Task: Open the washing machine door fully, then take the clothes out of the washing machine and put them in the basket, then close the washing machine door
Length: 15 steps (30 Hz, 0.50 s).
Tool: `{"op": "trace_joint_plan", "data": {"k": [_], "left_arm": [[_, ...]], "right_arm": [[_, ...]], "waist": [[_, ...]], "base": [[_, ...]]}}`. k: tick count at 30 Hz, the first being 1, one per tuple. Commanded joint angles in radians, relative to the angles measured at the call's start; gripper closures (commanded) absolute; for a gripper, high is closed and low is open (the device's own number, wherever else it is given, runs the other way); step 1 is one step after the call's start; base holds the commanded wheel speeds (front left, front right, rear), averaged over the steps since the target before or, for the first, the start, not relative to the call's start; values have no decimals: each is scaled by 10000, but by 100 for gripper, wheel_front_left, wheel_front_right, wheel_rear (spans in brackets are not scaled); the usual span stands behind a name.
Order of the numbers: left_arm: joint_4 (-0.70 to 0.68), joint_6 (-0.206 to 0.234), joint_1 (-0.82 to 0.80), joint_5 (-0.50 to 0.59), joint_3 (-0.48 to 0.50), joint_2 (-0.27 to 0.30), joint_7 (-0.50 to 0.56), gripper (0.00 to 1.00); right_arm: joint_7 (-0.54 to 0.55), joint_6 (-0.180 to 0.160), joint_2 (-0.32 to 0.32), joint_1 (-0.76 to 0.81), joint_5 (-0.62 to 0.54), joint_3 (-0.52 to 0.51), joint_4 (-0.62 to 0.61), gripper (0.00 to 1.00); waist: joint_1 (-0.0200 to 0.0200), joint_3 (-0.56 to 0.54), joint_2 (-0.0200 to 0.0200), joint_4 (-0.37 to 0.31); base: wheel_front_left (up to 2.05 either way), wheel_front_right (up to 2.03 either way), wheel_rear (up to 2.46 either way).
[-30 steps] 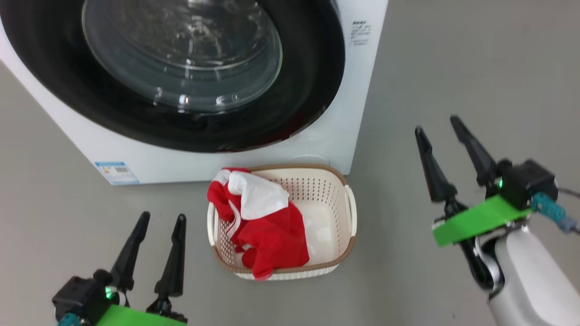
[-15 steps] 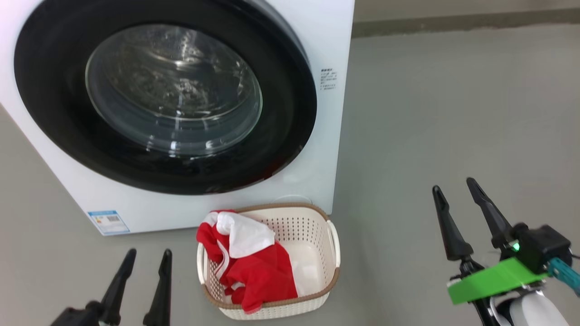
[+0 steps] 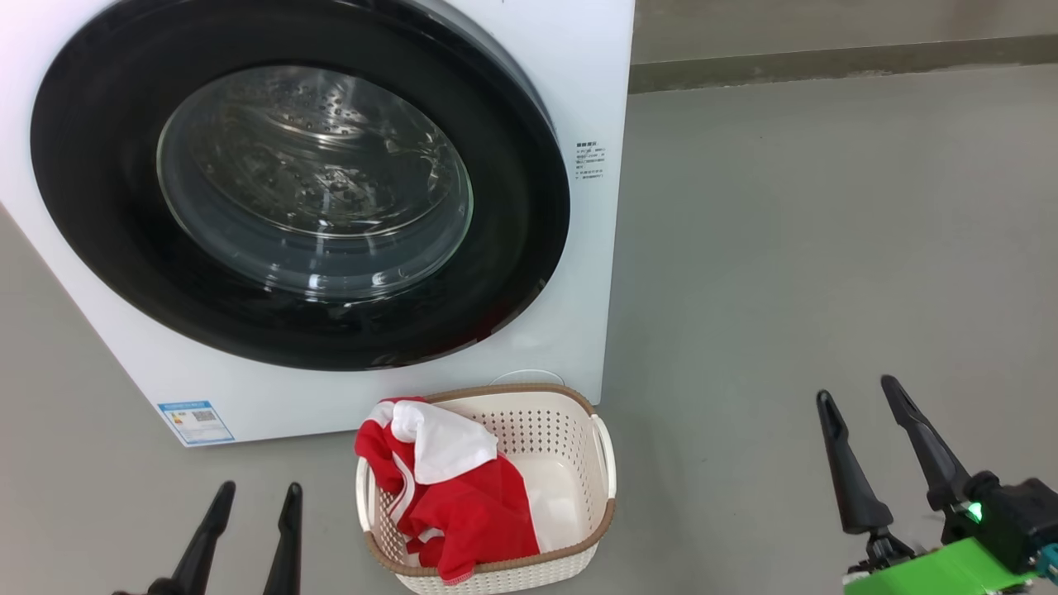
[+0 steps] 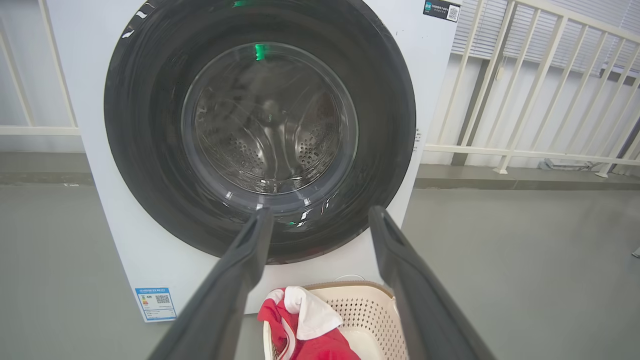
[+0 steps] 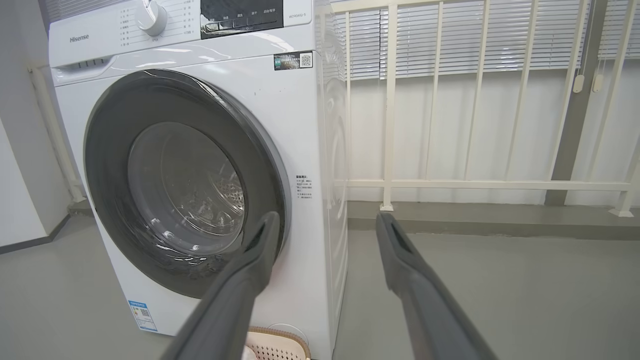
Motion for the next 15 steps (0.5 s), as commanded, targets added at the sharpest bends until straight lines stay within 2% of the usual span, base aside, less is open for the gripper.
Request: {"op": "trace_joint_plan", "data": {"k": [1,15], "left_arm": [[-315,-56,-120,99,412,85,-78,0],[-332,-56,3,265,613,-24,-78,0]], "right_arm": [[-61,-11,-155,-86,56,123,-329,0],[-61,-11,-24,6,27,114,-254,0]], "waist": [[0,1,0,-5],[0,89,0,-9]], "base": [[0,0,0],[0,0,0]]}}
